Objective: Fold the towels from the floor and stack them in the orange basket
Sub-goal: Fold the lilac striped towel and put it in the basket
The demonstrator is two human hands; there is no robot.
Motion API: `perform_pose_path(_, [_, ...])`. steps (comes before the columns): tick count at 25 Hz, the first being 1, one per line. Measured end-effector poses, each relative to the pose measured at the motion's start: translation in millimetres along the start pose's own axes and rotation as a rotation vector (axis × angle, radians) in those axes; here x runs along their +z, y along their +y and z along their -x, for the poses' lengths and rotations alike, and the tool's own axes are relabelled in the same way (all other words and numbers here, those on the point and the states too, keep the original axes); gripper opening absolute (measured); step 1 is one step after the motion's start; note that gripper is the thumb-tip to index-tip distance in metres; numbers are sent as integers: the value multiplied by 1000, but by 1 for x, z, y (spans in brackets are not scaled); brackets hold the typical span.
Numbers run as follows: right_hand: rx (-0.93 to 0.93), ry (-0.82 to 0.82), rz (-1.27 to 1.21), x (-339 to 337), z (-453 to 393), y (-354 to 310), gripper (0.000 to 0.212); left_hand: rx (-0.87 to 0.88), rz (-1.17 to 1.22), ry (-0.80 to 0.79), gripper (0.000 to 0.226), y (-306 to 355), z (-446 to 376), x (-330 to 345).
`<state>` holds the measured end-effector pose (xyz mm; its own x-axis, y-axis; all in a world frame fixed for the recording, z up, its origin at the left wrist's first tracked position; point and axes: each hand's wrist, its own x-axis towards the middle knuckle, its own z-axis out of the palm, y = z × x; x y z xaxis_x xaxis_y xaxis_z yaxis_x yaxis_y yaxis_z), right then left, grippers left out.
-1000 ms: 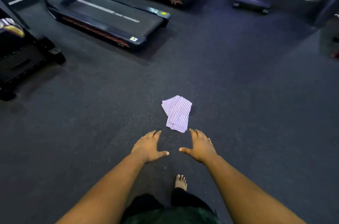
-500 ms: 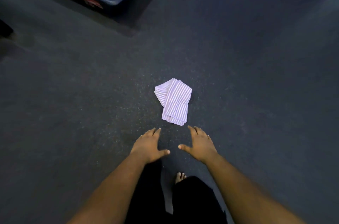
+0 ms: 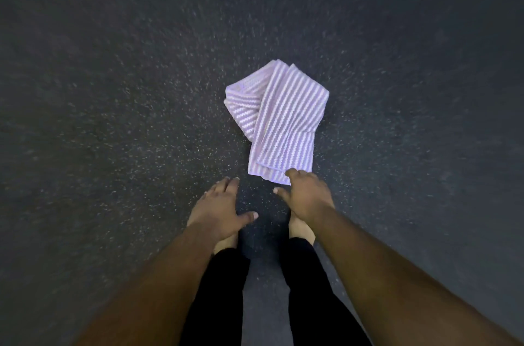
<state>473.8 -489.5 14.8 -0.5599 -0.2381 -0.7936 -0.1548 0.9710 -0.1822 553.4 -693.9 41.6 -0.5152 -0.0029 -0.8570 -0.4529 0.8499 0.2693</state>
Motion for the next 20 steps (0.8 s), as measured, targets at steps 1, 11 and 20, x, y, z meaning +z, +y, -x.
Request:
perform_pose_path(1, [-7, -13, 23, 14, -30, 2, 52, -7, 2, -17, 104, -8, -26, 9])
perform_pose_path(11, [-53, -18, 321, 89, -177, 21, 39, 2, -24, -24, 104, -42, -159, 58])
perform_pose_path(20, [-94, 81, 176, -9, -37, -4, 19, -4, 25, -3, 104, 1, -29, -1])
